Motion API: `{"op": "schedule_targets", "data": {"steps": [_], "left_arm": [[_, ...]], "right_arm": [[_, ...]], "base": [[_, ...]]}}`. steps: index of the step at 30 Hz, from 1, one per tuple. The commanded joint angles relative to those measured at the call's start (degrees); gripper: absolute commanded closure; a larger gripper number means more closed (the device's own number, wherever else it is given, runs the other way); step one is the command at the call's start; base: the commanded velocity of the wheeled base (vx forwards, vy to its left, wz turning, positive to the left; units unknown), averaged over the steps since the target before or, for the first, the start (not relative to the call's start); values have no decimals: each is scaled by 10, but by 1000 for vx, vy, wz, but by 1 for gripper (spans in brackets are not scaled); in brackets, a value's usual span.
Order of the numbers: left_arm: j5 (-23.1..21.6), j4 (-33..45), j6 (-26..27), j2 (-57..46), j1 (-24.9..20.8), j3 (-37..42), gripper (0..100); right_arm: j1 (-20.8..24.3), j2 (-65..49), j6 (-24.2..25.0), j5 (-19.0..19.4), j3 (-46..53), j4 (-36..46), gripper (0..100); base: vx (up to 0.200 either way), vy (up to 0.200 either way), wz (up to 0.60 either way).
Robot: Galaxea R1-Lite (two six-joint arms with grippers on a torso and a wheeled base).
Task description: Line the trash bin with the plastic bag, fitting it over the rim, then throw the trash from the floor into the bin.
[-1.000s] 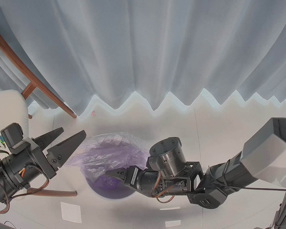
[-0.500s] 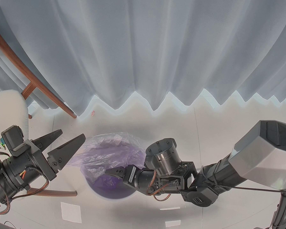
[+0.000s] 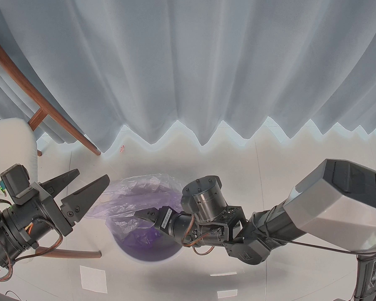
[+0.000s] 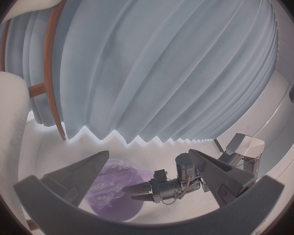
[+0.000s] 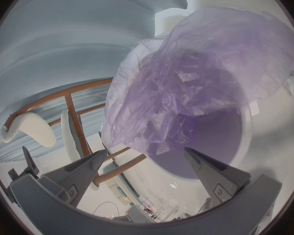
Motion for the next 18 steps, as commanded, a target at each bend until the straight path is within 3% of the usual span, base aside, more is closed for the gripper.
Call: {"op": "schedule_targets", "data": {"steps": [1, 9, 10, 16, 18], "left_arm": [[0, 0, 1, 0, 0, 1, 0], [-1, -1, 1, 0, 0, 3, 0], [-1, -1, 2, 0, 0, 3, 0], [-1, 0, 2, 0, 0, 9, 0], [1, 2, 1, 0, 0, 20, 0]], "right_arm": [[-13, 27, 10, -2, -45, 6, 0], [-34, 49, 12, -24, -102, 51, 0], [-34, 51, 12, -26, -102, 51, 100], [-27, 59, 0, -51, -94, 47, 100], [-13, 63, -14, -84, -92, 45, 100]], "base": [[0, 0, 0], [0, 0, 0], [0, 0, 0], [0, 0, 0], [0, 0, 0]]}}
